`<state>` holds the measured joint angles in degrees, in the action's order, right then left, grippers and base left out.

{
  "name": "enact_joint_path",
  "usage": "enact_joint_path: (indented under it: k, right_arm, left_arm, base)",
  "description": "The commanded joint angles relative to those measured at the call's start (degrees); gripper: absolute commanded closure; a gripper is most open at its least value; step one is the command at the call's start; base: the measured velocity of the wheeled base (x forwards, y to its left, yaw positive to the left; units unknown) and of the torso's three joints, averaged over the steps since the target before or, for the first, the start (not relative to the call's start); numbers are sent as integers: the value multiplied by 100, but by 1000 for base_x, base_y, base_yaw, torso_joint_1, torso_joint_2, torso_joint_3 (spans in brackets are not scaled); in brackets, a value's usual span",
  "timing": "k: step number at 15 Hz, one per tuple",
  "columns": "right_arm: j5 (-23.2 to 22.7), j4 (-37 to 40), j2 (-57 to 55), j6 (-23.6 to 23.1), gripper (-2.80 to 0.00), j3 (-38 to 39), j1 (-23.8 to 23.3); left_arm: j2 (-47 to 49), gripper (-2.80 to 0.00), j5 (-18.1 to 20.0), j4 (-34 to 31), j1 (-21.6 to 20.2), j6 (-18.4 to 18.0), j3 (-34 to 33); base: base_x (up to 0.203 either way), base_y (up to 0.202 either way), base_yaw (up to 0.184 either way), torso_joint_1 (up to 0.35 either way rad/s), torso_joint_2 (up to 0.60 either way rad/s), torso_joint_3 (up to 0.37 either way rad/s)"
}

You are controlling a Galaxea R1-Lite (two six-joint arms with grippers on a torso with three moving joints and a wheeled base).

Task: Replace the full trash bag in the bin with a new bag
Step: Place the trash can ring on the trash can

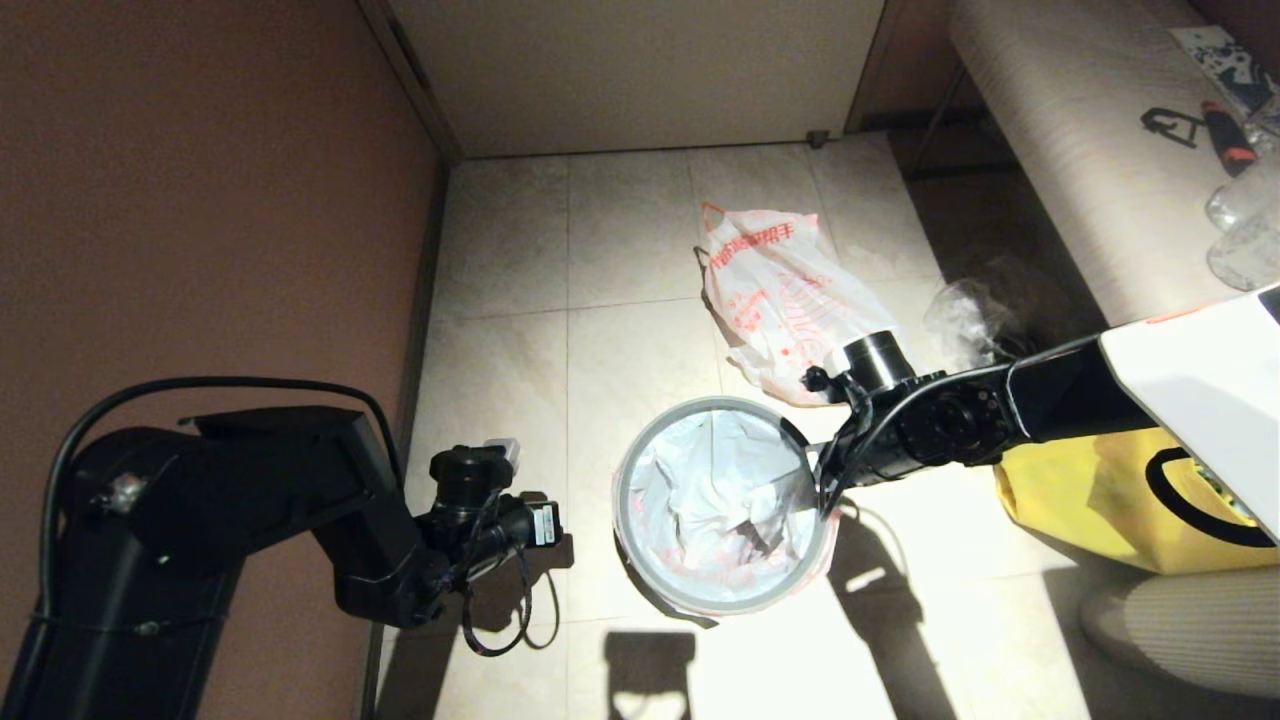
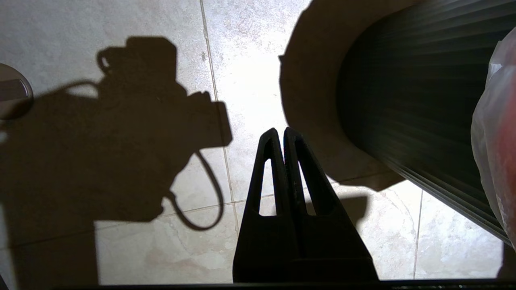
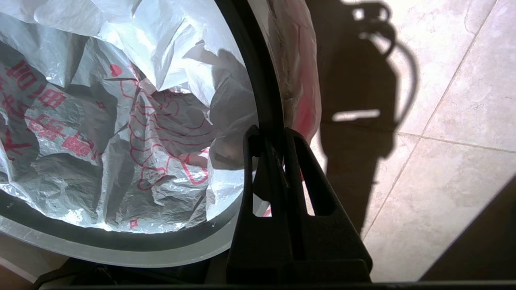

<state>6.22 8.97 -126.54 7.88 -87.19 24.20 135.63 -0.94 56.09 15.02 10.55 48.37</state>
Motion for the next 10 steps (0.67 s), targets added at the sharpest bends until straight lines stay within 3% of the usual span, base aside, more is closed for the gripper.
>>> enact_joint_path:
  k: [1, 10]
  right_arm:
    - [-3, 8, -29, 3, 0, -9, 58]
    - [11, 8, -150, -76, 0, -185, 76]
  left_arm:
    - [33, 0, -4, 42, 1, -9, -3]
    - [42, 0, -12, 51, 1, -9, -3]
  base:
    - [0, 0, 0, 0, 0, 0]
    - [0, 0, 0, 0, 0, 0]
